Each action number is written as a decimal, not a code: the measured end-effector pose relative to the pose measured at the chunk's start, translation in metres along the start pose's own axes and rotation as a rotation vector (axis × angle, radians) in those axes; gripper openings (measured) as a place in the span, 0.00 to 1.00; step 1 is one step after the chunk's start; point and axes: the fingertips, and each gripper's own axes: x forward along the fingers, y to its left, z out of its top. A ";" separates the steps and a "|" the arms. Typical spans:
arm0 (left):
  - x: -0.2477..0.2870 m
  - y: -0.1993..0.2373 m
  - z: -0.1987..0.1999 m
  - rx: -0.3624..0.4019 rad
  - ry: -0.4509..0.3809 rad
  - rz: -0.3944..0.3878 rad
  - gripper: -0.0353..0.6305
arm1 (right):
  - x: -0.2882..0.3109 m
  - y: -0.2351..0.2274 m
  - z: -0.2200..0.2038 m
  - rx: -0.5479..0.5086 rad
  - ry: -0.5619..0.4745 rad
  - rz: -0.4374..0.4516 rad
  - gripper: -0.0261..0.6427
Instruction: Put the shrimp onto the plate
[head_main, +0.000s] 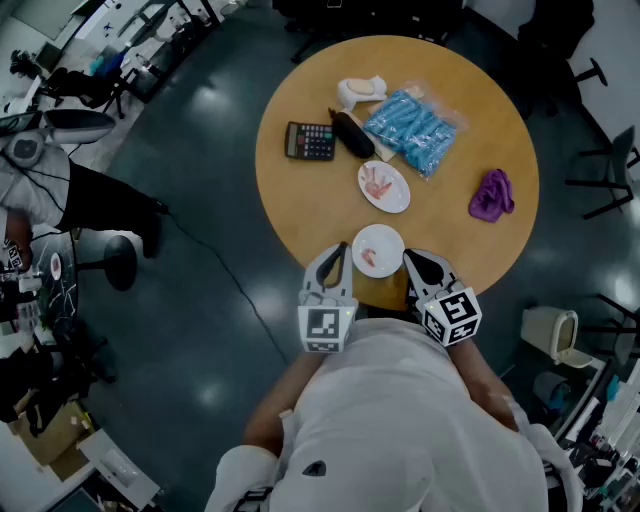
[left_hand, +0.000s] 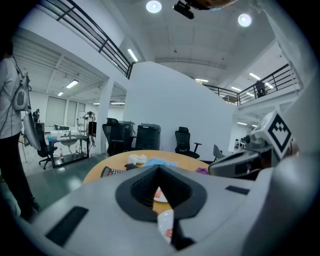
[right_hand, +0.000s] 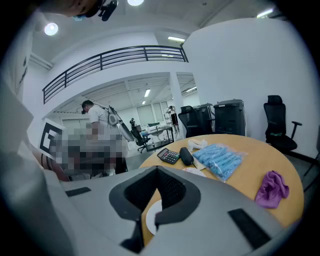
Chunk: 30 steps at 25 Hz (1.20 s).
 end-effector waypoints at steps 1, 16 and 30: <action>-0.001 0.001 0.000 0.000 -0.001 -0.001 0.06 | 0.000 0.001 -0.001 0.001 0.000 0.001 0.06; 0.000 0.005 -0.003 -0.012 0.000 -0.026 0.06 | 0.012 -0.003 0.001 -0.057 0.002 0.017 0.06; 0.027 -0.014 -0.023 -0.043 0.052 -0.106 0.06 | 0.142 -0.113 -0.072 -0.694 0.563 0.194 0.23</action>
